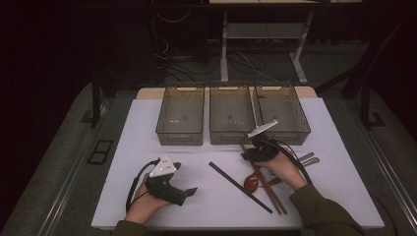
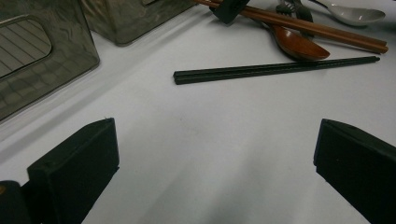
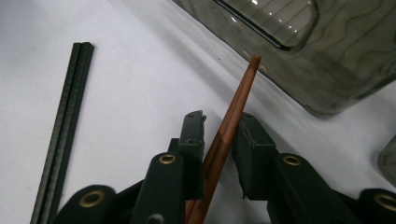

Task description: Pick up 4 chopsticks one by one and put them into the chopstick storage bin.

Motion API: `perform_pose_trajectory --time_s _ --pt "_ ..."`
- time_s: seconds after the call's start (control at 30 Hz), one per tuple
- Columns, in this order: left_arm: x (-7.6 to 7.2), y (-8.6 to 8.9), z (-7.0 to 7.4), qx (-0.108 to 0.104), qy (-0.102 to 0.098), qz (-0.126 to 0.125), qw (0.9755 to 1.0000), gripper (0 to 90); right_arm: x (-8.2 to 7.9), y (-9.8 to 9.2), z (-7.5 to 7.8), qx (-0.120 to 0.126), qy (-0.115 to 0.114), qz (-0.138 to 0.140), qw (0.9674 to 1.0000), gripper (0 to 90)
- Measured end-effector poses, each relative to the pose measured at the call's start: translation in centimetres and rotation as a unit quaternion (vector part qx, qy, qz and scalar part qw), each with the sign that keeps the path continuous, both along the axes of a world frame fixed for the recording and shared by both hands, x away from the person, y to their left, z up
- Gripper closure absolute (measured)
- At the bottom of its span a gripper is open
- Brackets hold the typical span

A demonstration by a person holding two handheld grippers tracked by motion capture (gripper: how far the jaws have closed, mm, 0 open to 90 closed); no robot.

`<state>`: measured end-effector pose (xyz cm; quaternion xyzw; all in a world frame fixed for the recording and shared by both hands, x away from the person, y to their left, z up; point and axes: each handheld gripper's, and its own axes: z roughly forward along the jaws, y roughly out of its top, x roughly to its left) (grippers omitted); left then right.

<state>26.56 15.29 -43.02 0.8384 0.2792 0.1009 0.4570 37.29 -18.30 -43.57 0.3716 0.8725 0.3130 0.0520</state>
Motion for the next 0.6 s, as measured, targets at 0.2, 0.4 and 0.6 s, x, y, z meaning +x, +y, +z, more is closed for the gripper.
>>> perform_pose_trajectory --time_s 0.2,0.4,0.6 --pt "0.0 0.0 0.0 -0.001 0.000 0.000 1.0000 0.0 -0.2 0.5 0.1 0.001 -0.001 0.021 0.9998 76.8" --pt "0.0 0.1 0.0 0.000 -0.001 0.000 1.0000 0.0 -0.5 1.0 0.2 0.000 -0.004 0.044 0.9990 79.9" --pt "0.0 0.1 0.1 0.000 -0.001 0.000 1.0000 0.0 -0.8 1.6 0.1 0.003 -0.003 0.066 0.9978 80.0"
